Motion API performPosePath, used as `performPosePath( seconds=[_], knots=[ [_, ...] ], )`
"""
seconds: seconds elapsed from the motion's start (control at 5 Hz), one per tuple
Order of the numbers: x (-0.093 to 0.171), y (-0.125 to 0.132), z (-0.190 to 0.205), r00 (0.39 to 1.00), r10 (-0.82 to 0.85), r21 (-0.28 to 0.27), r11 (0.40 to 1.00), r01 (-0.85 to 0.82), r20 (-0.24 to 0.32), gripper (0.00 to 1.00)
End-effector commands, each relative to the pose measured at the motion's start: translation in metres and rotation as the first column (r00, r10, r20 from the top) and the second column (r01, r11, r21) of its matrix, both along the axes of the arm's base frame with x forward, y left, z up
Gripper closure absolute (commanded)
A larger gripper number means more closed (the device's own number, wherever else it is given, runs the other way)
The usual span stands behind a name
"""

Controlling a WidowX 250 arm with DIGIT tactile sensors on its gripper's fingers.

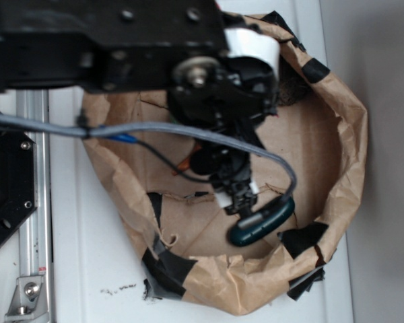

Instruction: Grab the plastic pickle.

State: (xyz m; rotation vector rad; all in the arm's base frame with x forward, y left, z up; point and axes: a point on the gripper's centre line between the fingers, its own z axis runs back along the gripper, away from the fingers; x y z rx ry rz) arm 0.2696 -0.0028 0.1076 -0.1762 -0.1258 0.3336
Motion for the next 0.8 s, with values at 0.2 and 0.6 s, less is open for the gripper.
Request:
performPosePath(
  seconds=[0.2,0.6],
  knots=[
    [0.042,-0.063,-0.040,0.992,-0.110,0.008,0.994,0.110,0.057,0.00],
    [0.033,-0.082,-0.078,0.989,-0.148,0.070,0.987,0.147,0.001,0.00]
  ],
)
